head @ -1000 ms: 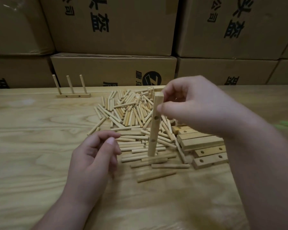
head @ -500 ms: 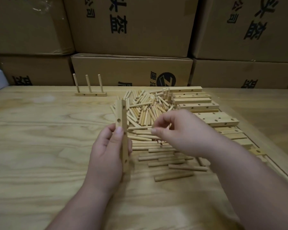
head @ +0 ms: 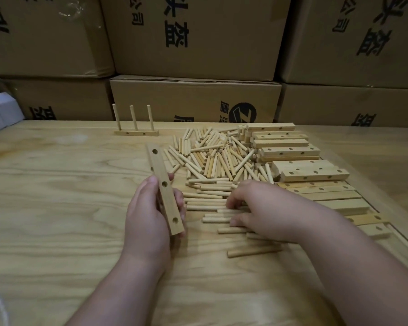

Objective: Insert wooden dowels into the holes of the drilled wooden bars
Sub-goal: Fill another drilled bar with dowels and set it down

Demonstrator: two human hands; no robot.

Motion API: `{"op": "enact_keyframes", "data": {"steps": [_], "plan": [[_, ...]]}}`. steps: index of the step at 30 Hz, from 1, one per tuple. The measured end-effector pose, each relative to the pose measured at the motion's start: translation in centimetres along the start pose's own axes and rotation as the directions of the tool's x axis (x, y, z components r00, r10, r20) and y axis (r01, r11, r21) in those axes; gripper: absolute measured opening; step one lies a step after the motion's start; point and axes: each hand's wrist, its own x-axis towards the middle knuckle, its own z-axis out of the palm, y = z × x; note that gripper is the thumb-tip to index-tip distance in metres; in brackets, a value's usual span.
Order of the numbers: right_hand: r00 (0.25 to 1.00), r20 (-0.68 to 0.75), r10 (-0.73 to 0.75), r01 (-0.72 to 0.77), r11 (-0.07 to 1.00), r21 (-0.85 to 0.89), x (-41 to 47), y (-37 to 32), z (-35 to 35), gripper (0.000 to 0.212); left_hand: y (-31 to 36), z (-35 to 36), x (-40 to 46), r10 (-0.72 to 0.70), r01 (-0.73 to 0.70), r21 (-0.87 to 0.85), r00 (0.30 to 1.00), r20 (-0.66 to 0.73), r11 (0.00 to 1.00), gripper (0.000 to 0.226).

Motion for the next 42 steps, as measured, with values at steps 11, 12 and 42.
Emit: {"op": "enact_keyframes", "data": {"steps": [11,12,42], "plan": [[0.987,-0.144,-0.065,0.053,0.995,-0.084,0.7,0.0,1.4,0.032,0.0,0.1,0.0,0.006,-0.006,0.008,1.000,-0.011,1.000,0.033],[0.986,-0.153,-0.065,0.052,0.995,-0.087,0.8,0.0,1.5,0.031,0.0,0.2,0.0,0.007,-0.007,0.008,1.000,-0.012,1.000,0.033],[0.902,-0.419,-0.101,0.313,0.822,0.475,-0.8,-1.5,-1.3,0.004,-0.1,-0.1,-0.1,-0.069,0.046,0.135,0.983,0.173,0.990,0.026]]}}
